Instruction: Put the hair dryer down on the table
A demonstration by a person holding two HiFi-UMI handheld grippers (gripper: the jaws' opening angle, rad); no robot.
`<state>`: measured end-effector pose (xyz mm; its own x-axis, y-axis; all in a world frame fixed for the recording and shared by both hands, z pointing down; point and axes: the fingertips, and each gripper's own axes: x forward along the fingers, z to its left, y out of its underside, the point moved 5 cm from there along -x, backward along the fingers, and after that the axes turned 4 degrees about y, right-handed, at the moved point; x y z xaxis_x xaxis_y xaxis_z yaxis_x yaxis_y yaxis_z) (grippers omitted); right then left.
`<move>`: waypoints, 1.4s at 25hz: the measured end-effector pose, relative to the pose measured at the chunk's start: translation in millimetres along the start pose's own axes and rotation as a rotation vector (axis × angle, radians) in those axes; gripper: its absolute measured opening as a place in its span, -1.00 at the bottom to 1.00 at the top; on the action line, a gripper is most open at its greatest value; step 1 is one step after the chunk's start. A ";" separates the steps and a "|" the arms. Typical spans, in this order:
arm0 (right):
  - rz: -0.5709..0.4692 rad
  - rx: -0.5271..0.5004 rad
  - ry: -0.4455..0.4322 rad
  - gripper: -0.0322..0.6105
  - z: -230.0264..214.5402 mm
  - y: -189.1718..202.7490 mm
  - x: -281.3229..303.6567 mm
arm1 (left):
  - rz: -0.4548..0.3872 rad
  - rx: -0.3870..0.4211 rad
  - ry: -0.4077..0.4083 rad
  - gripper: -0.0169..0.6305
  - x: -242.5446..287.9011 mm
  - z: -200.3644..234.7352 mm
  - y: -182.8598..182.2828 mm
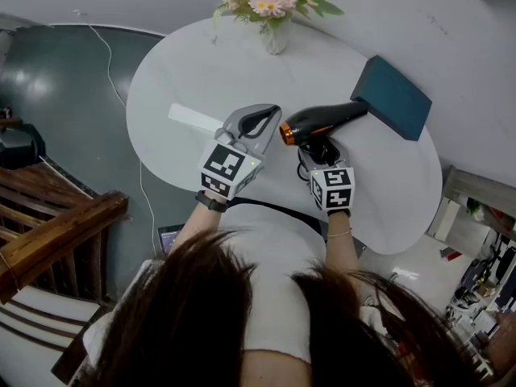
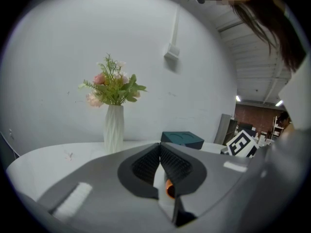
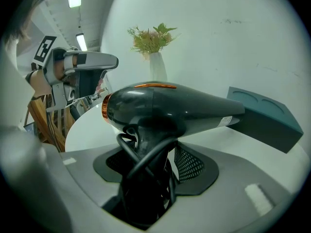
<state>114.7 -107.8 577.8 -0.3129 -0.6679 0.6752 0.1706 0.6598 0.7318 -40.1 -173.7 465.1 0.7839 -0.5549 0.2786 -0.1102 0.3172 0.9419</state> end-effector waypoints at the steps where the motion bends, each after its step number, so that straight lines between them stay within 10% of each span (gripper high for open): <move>1: 0.008 -0.001 -0.001 -0.11 1.3 2.2 2.2 | 0.003 -0.001 0.001 -0.76 -0.2 -0.1 1.7; 35: 0.168 0.030 -0.020 -0.06 6.3 22.0 23.9 | 0.033 -0.021 0.038 -0.76 -3.3 -1.2 18.9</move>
<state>105.1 -107.1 609.5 -0.3011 -0.5405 0.7856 0.1941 0.7719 0.6054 -44.0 -164.9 481.8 0.8027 -0.5145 0.3017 -0.1235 0.3514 0.9280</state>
